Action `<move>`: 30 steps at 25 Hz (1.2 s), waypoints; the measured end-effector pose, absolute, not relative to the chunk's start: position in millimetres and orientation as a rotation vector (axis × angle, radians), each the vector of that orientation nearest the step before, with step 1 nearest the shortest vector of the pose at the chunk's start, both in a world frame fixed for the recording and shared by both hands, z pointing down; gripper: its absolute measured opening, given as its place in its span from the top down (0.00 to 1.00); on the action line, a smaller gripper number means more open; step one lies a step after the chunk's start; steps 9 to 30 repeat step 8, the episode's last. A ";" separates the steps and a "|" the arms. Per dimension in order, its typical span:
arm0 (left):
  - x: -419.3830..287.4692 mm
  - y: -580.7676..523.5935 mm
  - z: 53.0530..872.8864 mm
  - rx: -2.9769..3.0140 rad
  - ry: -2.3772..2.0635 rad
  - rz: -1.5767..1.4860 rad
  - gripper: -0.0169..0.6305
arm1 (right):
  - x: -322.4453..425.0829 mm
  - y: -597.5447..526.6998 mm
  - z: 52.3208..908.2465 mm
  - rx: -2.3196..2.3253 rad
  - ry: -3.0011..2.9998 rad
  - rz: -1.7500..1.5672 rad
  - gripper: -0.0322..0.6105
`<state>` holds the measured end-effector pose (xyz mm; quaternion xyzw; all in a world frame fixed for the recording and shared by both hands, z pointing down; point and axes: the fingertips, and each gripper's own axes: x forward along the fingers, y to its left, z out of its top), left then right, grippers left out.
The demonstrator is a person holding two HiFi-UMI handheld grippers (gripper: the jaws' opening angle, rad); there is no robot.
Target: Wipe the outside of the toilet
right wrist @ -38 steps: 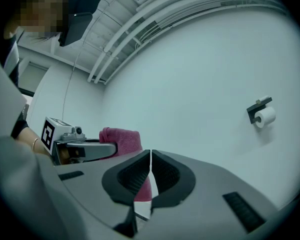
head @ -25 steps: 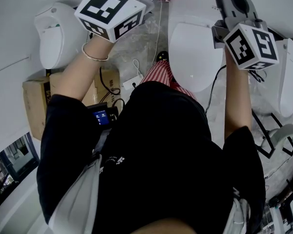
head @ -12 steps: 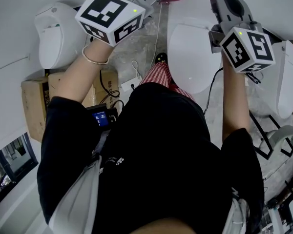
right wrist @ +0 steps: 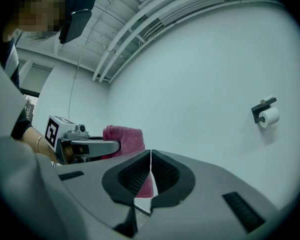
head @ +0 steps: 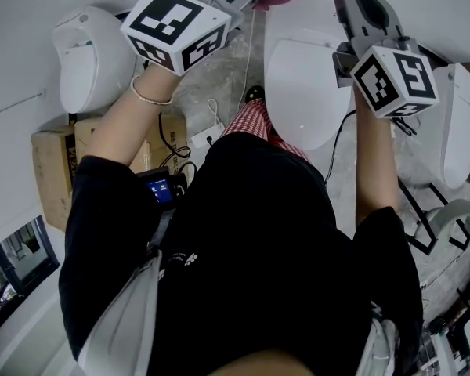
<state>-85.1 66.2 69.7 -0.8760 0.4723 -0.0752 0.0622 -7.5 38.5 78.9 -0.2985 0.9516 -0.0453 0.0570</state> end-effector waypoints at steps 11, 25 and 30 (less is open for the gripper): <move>-88.4 63.7 75.5 -2.660 1.436 -0.232 0.89 | -6.9 38.3 83.7 -0.906 2.883 -0.146 0.91; -88.4 63.7 75.5 -2.660 1.436 -0.232 0.89 | -6.9 38.3 83.7 -0.906 2.883 -0.146 0.91; -88.4 63.7 75.5 -2.660 1.436 -0.232 0.89 | -6.9 38.3 83.7 -0.906 2.883 -0.146 0.91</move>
